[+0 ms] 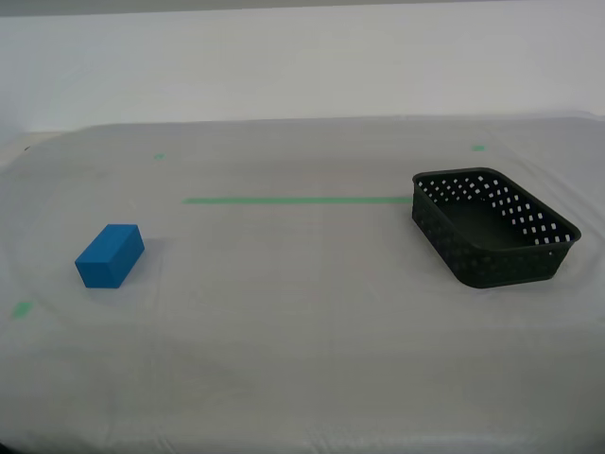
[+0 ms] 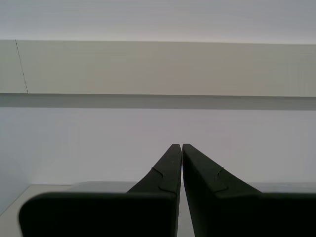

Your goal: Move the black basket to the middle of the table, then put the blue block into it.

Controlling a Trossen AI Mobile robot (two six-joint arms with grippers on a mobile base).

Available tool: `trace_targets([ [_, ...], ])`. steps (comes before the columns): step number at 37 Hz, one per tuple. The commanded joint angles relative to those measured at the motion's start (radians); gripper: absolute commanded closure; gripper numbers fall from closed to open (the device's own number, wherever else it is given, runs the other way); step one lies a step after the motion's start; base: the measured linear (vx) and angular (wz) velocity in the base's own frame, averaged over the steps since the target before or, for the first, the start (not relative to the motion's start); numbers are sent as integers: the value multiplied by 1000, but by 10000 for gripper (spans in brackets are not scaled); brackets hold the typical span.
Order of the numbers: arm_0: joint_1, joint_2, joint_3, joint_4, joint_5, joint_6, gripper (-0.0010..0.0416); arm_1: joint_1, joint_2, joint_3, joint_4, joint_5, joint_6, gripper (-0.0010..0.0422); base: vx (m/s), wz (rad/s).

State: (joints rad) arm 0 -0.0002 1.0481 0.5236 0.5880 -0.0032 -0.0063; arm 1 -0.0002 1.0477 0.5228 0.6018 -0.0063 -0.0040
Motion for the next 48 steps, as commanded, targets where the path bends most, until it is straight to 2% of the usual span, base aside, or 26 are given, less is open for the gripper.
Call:
trace_targets([
  [1,0,0,1,-7,-1,-2,406,0,0,0,5,-1,2,412,0,0],
  [21,0,0,2,-84,-1,-1,406,0,0,0,5,-1,2,412,0,0],
  [48,2,0,170,-554,-2,6,406,0,0,0,5,-1,2,412,0,0],
])
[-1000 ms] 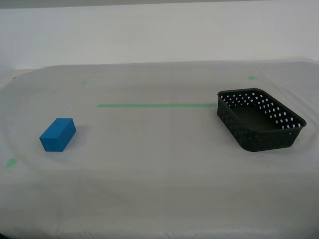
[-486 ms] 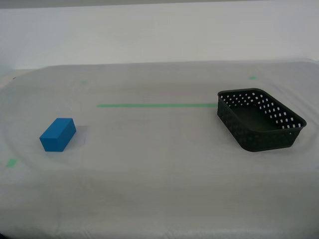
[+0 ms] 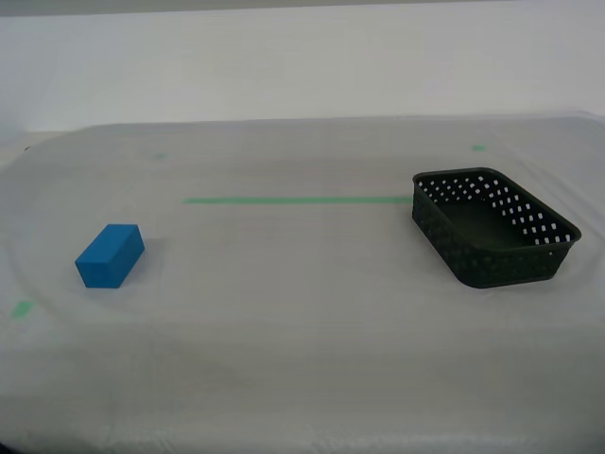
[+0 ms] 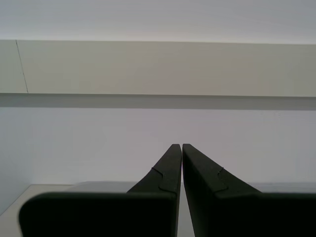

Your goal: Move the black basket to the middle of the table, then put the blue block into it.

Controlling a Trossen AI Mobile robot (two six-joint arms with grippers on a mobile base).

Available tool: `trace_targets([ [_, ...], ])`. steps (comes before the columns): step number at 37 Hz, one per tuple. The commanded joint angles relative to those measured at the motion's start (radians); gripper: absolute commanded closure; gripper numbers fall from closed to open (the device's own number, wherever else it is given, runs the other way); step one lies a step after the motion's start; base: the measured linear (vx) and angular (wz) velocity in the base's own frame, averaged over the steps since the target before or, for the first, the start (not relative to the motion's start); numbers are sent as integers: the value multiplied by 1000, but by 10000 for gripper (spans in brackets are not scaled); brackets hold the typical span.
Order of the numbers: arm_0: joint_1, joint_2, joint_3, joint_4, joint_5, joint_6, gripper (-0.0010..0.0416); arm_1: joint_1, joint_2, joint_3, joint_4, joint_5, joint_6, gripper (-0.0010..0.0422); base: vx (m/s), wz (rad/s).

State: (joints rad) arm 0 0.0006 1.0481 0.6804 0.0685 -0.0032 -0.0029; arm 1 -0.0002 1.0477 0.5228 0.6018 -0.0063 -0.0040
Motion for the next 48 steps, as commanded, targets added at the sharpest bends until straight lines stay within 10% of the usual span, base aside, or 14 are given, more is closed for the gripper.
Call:
trace_targets([
  [1,1,0,19,-50,-2,3,406,0,0,0,5,-1,2,412,0,0],
  [33,1,50,292,-705,-46,6,407,0,0,0,5,-1,2,412,0,0],
  [48,1,241,465,-990,-186,5,407,0,0,0,5,-1,2,412,0,0],
])
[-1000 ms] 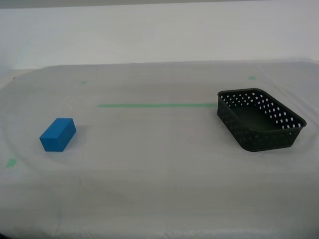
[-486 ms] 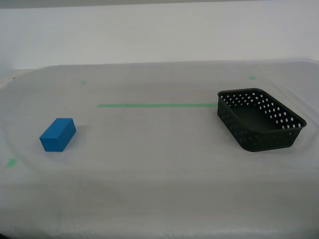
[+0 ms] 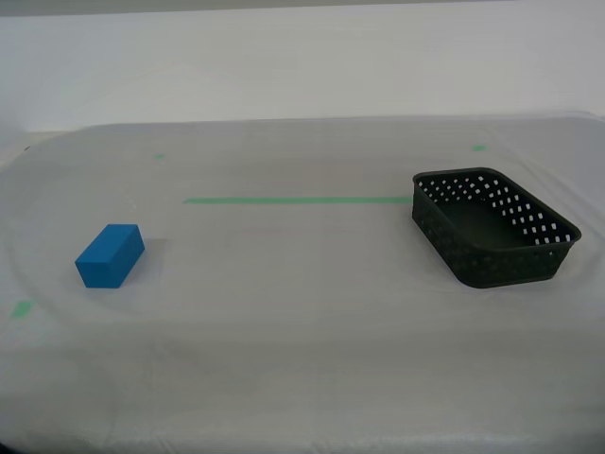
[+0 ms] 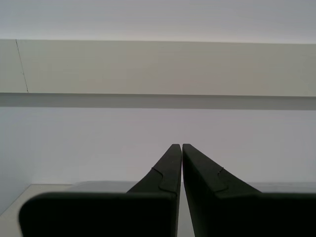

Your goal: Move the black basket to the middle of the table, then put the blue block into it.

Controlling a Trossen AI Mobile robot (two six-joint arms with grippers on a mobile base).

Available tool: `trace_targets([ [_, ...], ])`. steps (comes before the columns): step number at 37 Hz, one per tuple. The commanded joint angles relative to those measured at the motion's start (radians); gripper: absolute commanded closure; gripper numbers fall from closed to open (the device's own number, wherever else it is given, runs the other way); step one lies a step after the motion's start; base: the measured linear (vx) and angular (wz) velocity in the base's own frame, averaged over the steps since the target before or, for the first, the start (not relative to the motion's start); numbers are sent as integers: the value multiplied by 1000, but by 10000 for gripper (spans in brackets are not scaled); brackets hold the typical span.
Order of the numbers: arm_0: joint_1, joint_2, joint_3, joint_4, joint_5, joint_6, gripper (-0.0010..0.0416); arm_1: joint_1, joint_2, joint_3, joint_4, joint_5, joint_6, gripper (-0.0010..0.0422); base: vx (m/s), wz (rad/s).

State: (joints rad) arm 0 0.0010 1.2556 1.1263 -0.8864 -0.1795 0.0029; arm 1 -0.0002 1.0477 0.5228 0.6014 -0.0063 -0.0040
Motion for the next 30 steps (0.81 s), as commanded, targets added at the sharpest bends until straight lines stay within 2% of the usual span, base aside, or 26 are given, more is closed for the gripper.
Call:
trace_targets([
  [1,1,45,27,-50,-10,-1,407,0,0,0,6,-1,2,412,0,0],
  [19,6,246,193,-331,-10,-3,406,0,0,0,6,-1,2,412,0,0],
  [28,10,323,256,-359,0,4,406,0,0,0,6,-1,2,412,0,0],
  [30,13,346,266,-359,19,4,407,0,0,0,5,-1,2,412,0,0],
])
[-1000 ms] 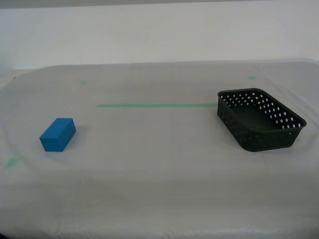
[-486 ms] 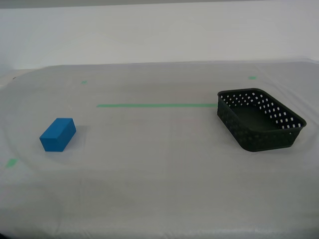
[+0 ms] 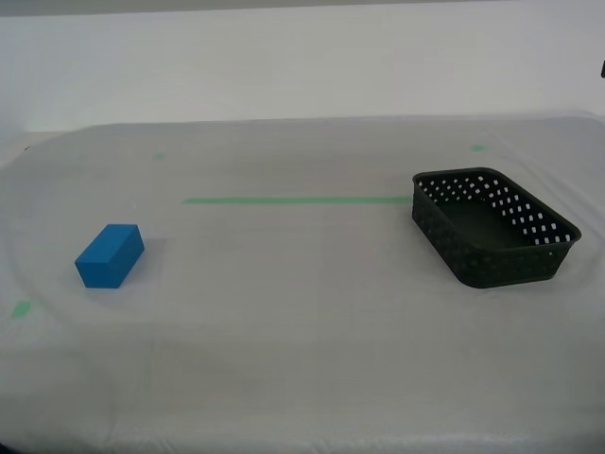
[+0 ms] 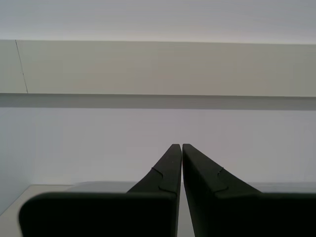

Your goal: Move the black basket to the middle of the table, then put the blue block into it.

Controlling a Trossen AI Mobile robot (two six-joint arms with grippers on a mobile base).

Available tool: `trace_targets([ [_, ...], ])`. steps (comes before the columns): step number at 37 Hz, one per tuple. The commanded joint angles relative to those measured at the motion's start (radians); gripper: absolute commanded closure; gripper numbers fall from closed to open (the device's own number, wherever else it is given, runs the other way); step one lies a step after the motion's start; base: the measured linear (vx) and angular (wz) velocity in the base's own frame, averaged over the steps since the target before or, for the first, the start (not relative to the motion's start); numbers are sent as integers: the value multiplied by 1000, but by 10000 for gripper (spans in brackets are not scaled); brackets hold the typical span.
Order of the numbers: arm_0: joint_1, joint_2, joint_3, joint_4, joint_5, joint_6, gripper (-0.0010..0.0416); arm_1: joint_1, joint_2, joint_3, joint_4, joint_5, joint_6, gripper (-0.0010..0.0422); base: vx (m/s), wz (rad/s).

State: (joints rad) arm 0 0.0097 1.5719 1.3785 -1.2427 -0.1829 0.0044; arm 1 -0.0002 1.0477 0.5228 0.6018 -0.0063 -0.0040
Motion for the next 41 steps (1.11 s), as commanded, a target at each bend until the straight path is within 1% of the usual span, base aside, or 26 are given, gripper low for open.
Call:
trace_targets([
  [1,6,42,18,-2,40,3,406,0,0,0,5,-1,2,412,0,0],
  [4,12,78,26,0,83,2,406,0,0,0,5,-1,2,412,0,0],
  [5,13,88,27,0,88,2,406,0,0,0,5,-1,2,412,0,0],
  [14,15,138,29,16,87,3,406,0,0,1,5,-1,2,412,0,0],
  [20,18,134,29,24,87,5,406,0,0,0,5,-1,2,412,0,0],
  [23,18,128,29,32,87,16,406,0,0,0,5,-1,2,412,0,0],
  [32,19,113,29,64,87,14,406,0,0,0,5,-1,2,412,0,0],
  [38,25,106,29,68,87,-11,406,0,0,0,5,-1,2,412,0,0],
  [41,37,101,29,68,87,-16,406,0,0,0,5,-1,2,412,0,0],
])
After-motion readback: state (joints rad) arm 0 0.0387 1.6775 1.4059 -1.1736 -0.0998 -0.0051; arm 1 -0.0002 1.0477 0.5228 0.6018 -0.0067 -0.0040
